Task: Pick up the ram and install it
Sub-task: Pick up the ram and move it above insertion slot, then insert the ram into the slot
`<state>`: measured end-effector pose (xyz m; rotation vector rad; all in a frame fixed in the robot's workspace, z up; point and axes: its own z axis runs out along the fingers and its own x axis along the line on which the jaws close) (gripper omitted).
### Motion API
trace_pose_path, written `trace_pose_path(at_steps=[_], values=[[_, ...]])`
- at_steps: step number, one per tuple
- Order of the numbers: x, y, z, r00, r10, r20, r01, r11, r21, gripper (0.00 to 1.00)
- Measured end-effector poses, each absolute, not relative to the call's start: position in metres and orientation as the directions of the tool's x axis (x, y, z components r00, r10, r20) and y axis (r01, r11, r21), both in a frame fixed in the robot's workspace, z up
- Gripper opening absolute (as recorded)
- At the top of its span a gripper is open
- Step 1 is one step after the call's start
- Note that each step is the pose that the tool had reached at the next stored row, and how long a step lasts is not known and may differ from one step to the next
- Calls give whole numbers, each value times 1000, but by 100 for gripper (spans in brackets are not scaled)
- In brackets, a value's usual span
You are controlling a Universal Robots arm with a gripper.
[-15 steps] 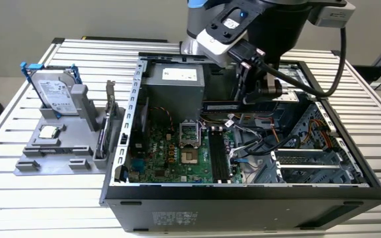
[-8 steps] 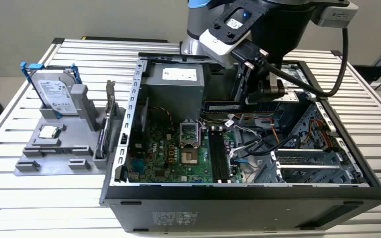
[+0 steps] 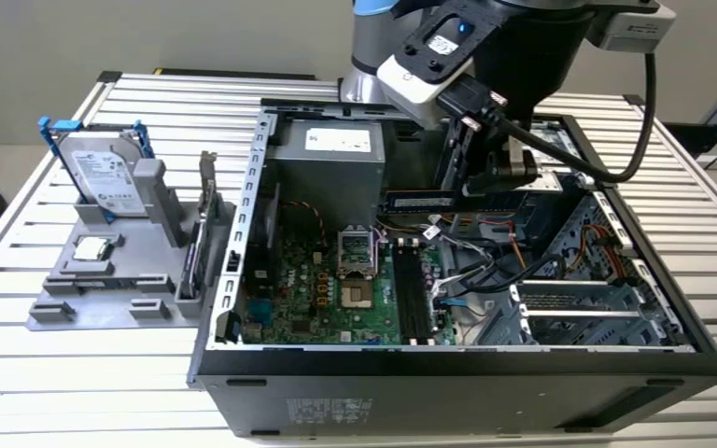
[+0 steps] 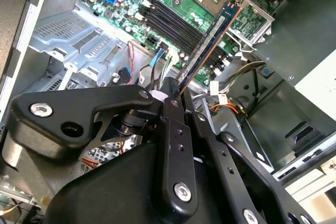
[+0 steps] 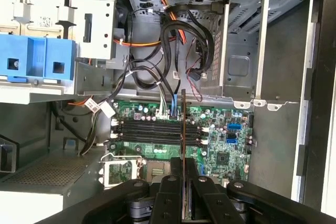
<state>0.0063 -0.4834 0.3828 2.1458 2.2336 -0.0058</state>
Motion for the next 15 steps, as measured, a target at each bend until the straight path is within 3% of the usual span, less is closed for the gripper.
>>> trace_pose_path(at_steps=[15], values=[[6,-469,381,-11,999,-35,1000,12,28,0]])
